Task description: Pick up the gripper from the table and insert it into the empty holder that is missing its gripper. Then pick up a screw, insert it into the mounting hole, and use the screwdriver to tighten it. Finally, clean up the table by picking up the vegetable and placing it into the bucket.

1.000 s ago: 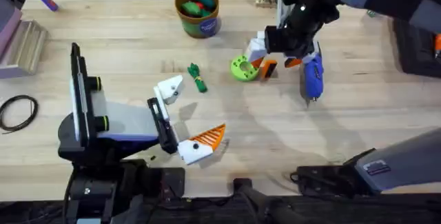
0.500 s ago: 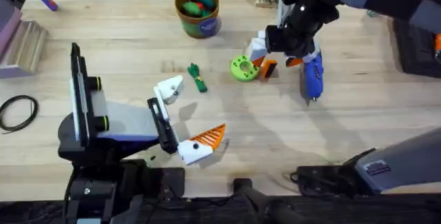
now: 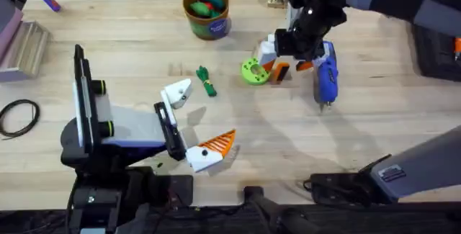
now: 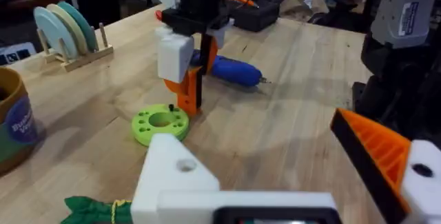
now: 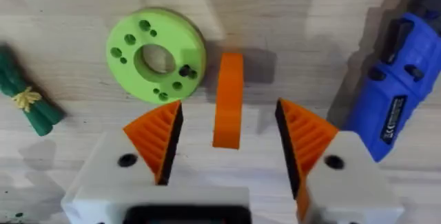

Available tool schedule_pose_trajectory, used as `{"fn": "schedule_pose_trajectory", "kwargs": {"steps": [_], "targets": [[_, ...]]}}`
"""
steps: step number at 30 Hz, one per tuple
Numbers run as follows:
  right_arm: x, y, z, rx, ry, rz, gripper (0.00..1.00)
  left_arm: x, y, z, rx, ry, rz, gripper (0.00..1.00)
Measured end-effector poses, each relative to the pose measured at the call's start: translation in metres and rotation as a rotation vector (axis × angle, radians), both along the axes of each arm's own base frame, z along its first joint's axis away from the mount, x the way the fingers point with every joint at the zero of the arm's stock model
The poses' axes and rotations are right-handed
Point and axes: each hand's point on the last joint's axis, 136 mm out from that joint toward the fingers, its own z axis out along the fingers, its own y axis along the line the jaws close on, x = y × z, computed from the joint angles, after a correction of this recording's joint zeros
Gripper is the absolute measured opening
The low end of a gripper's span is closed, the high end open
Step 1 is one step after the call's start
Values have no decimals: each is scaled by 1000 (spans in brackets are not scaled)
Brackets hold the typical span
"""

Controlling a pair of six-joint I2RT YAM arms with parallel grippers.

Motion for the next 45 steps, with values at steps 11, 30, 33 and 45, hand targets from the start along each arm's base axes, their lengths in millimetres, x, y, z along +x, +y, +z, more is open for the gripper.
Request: {"fn": "schedule_pose_trajectory", "kwargs": {"steps": [11, 30, 33, 45], "targets": [[1, 0, 0, 2, -4, 0, 340, 0, 0, 0, 0, 0, 0, 985], [-6, -3, 0, -14, 24, -4, 11, 0, 0, 0, 0, 0, 0, 985], [-16, -8, 1, -33, 65, -4, 11, 0, 0, 0, 0, 0, 0, 985], [-20, -16, 75, 41, -152, -12, 10, 0, 0, 0, 0, 0, 0, 985]]}}
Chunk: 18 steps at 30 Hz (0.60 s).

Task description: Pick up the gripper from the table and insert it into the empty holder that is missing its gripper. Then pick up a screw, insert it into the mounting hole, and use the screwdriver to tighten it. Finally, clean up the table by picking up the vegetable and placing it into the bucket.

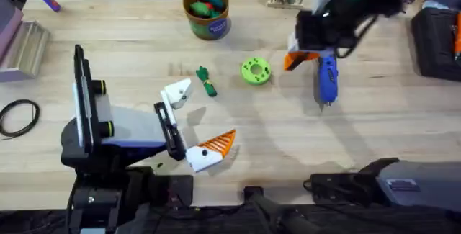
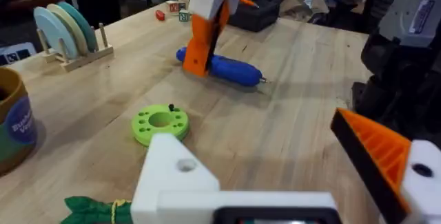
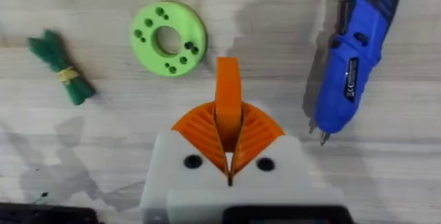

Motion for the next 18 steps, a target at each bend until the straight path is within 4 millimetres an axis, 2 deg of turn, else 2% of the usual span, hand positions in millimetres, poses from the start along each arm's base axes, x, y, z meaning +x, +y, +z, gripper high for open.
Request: {"fn": "schedule_pose_trajectory", "kwargs": {"steps": [3, 9, 13, 18], "targets": [[-6, -2, 26, 37, -78, 0, 10, 0, 0, 0, 0, 0, 0, 985], [-21, 1, 61, 134, -165, 20, 9, 0, 0, 0, 0, 0, 0, 985], [-28, 10, 73, 205, -179, 45, 9, 0, 0, 0, 0, 0, 0, 987], [-28, 19, 77, 252, -182, 64, 9, 0, 0, 0, 0, 1, 0, 986]]}}
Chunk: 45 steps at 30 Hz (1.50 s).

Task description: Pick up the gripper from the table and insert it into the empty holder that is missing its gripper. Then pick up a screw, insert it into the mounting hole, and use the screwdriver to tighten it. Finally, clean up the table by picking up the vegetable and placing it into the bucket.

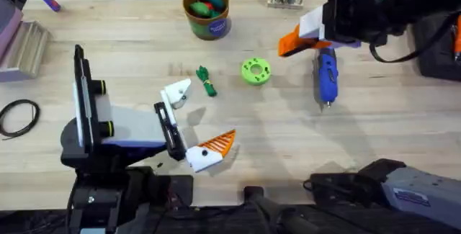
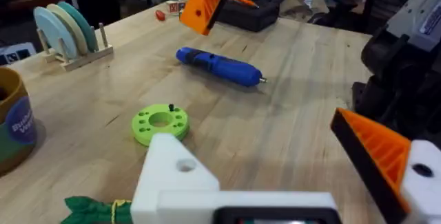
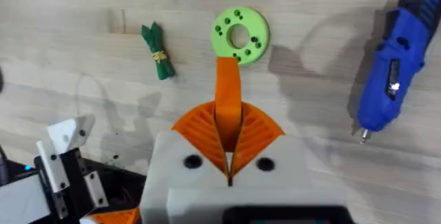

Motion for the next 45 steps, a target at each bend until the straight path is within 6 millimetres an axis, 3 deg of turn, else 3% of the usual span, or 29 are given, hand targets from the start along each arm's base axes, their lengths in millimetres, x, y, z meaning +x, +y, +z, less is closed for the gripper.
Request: {"fn": "schedule_pose_trajectory", "kwargs": {"steps": [6, 12, 17, 27, 33, 37, 45], "targets": [[5, 13, 7, 37, -41, 30, 9, 0, 0, 0, 0, 0, 0, 986], [26, 36, 29, 139, -182, 64, 9, 0, 0, 0, 0, -1, 0, 986], [22, 56, 28, 271, -248, 139, 9, 0, 0, 0, 0, -1, 0, 986], [4, 101, 0, 674, -268, 352, 9, 0, 0, 0, 0, 0, 0, 986], [-13, 104, -22, 850, -221, 361, 9, 0, 0, 0, -1, 2, 0, 986], [-29, 108, -22, 958, -182, 406, 9, 0, 0, 0, -1, 2, 0, 986], [-54, 110, -59, 1029, 111, 432, 9, 0, 0, 0, -1, 2, 0, 985]]}}
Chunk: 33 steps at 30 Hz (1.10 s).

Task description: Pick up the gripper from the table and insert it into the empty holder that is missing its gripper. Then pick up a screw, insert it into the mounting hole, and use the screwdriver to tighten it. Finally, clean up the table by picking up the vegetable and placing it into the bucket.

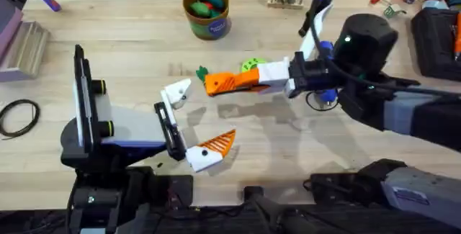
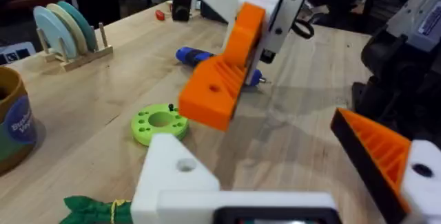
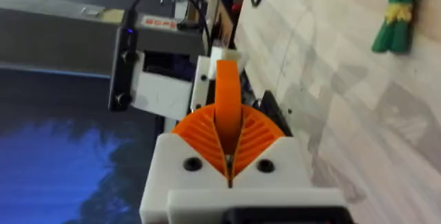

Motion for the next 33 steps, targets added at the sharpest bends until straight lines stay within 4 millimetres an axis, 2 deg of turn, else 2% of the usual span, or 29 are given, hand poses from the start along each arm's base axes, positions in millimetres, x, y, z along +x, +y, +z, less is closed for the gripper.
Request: {"fn": "schedule_pose_trajectory", "kwargs": {"steps": [5, 10, 16, 24, 33], "targets": [[-9, -4, -12, 12, 79, 88, 9, 0, 0, 0, 0, 0, 0, 985], [-25, -7, -12, 44, 79, 197, 9, 0, 0, 0, 0, 0, 0, 985], [-27, -7, -15, 59, 82, 238, 9, 0, 0, 0, 0, 1, 0, 986], [-16, -1, -11, 82, 77, 286, 9, 0, 0, 0, 0, 0, 0, 987], [2, 12, -20, 80, 144, 332, 9, 0, 0, 0, 0, 0, 0, 986]]}}
